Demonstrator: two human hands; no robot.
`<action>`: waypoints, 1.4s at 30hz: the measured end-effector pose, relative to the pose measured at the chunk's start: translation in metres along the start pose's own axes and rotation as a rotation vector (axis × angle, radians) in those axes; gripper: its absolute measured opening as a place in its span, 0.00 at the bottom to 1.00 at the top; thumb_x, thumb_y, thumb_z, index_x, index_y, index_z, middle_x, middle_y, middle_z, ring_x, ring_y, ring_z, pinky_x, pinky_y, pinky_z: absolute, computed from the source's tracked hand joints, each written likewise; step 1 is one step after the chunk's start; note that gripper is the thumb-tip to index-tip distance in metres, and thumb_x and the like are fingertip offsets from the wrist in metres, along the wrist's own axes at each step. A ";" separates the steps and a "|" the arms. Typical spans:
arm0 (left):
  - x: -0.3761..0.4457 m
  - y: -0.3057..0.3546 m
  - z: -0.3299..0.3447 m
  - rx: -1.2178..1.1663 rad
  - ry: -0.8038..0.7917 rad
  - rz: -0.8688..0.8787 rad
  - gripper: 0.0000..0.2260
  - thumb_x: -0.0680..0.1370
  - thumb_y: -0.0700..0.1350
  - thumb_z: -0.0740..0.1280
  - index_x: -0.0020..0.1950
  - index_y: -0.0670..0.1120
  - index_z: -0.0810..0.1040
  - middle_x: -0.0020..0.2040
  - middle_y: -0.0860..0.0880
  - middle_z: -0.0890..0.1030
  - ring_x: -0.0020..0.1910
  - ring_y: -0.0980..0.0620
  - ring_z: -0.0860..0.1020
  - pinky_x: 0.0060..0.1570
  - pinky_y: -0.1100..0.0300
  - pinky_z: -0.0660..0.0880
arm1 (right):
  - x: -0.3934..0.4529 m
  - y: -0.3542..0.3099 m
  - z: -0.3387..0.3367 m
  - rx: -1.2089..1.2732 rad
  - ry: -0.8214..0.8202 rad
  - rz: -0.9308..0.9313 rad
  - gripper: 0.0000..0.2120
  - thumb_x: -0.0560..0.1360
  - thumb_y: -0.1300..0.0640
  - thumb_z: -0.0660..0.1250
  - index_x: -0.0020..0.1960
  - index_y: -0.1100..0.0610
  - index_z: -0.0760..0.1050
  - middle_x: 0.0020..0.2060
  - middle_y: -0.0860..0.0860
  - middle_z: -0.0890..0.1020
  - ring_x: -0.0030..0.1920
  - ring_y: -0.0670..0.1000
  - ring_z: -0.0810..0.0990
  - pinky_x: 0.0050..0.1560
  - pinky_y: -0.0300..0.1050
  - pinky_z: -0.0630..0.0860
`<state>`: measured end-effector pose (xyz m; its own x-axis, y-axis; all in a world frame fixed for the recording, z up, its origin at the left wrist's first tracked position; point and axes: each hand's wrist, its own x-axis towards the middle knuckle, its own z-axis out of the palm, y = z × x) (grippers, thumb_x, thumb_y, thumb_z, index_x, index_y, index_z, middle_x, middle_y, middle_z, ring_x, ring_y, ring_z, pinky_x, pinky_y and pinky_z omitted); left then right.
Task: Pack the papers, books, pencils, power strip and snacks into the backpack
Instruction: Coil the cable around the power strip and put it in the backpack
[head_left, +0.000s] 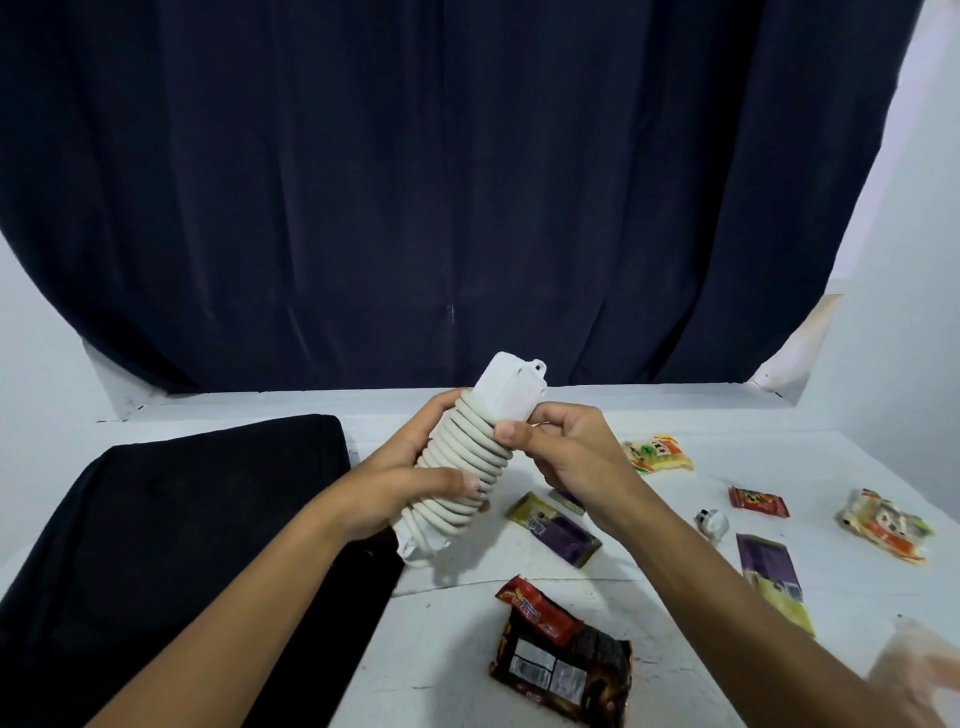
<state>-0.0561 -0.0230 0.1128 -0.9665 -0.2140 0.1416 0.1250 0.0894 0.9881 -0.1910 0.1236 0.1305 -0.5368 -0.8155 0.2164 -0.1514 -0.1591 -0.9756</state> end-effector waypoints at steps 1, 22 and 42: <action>0.001 0.005 -0.001 0.113 0.040 0.008 0.33 0.67 0.39 0.75 0.69 0.53 0.69 0.58 0.41 0.78 0.52 0.40 0.80 0.47 0.51 0.79 | -0.002 0.001 0.002 0.017 0.014 -0.013 0.09 0.74 0.64 0.70 0.37 0.62 0.72 0.16 0.43 0.72 0.18 0.39 0.70 0.21 0.27 0.64; 0.023 0.052 0.007 0.944 0.711 0.195 0.28 0.64 0.56 0.77 0.57 0.58 0.67 0.43 0.56 0.80 0.43 0.51 0.79 0.45 0.49 0.77 | -0.007 -0.013 -0.031 -0.665 -0.004 0.045 0.05 0.77 0.55 0.68 0.52 0.51 0.75 0.36 0.53 0.79 0.35 0.56 0.78 0.38 0.47 0.76; 0.033 0.063 0.006 1.228 -0.077 -0.047 0.35 0.57 0.56 0.78 0.59 0.65 0.67 0.48 0.57 0.78 0.49 0.56 0.76 0.48 0.51 0.78 | 0.035 -0.047 -0.034 -0.550 -0.133 -0.476 0.04 0.69 0.63 0.75 0.43 0.61 0.82 0.36 0.51 0.83 0.37 0.44 0.80 0.41 0.39 0.76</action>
<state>-0.0812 -0.0189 0.1794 -0.9803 -0.1875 0.0626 -0.1637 0.9475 0.2745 -0.2313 0.1212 0.1857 -0.2097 -0.7939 0.5708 -0.7560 -0.2386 -0.6096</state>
